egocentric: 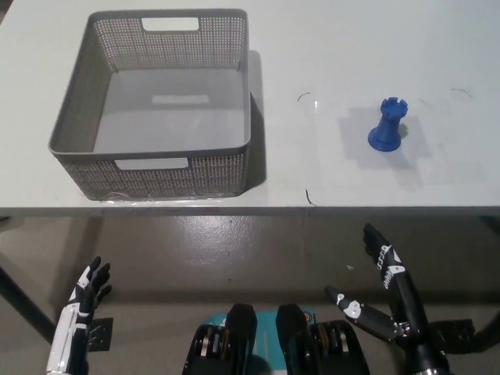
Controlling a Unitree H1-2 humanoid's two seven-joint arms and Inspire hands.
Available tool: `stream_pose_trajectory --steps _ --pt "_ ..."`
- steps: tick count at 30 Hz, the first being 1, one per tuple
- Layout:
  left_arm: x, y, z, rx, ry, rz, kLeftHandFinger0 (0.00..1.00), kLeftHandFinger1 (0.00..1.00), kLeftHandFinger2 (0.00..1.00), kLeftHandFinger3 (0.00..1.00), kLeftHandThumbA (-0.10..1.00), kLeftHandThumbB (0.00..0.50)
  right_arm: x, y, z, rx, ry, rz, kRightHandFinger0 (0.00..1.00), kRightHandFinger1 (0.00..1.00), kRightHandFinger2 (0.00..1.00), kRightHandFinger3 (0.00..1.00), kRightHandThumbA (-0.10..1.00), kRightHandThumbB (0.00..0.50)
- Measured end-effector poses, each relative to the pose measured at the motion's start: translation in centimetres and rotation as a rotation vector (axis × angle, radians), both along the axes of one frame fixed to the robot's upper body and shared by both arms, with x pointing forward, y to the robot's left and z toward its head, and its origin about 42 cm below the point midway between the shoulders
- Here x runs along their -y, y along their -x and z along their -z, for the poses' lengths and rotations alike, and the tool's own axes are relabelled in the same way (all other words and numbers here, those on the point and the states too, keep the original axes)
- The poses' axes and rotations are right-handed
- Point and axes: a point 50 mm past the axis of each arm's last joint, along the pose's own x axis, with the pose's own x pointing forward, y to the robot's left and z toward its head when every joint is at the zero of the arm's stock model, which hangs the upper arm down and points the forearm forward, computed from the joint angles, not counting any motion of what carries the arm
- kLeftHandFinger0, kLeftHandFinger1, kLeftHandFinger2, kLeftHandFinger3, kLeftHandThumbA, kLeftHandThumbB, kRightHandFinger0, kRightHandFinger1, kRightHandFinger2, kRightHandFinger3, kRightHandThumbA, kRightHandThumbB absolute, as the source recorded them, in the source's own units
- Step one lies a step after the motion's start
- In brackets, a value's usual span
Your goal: Use the right hand to pick up a chess pieces and put it into a container on the left hand side
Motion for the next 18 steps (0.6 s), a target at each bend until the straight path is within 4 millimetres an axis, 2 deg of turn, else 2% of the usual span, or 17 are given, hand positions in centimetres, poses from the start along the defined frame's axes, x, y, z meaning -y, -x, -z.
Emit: stream_pose_trajectory --steps 3,7,9,11,13,18 --pt "0.0 -0.1 0.0 0.005 0.000 0.002 1.00 1.00 1.00 1.00 1.00 0.053 0.1 0.0 0.0 0.002 -0.002 0.004 1.00 1.00 1.00 1.00 0.87 0.073" --pt "-0.1 0.4 0.2 0.002 0.001 0.003 1.00 1.00 1.00 1.00 1.00 0.050 0.2 0.5 -0.3 0.013 0.008 0.017 1.00 1.00 1.00 1.00 0.88 0.142" --pt "-0.2 0.8 0.4 -0.006 0.004 0.002 1.00 1.00 1.00 1.00 1.00 0.060 0.3 0.9 -0.4 0.022 0.013 0.028 1.00 1.00 1.00 1.00 0.86 0.138" --pt "-0.2 1.1 0.6 -0.012 0.005 0.001 1.00 1.00 1.00 1.00 1.00 0.066 0.4 1.1 -0.7 0.034 0.020 0.041 1.00 1.00 1.00 1.00 0.84 0.164" --pt "-0.2 1.1 0.6 -0.010 0.006 0.001 1.00 1.00 1.00 1.00 1.00 0.081 0.6 1.0 -1.1 0.054 0.028 0.059 1.00 1.00 1.00 1.00 0.83 0.182" --pt "-0.2 1.2 0.9 -0.012 0.014 0.003 1.00 1.00 1.00 1.00 1.00 0.083 1.4 0.4 -3.4 0.146 0.050 0.113 1.00 1.00 1.00 1.00 0.84 0.219"
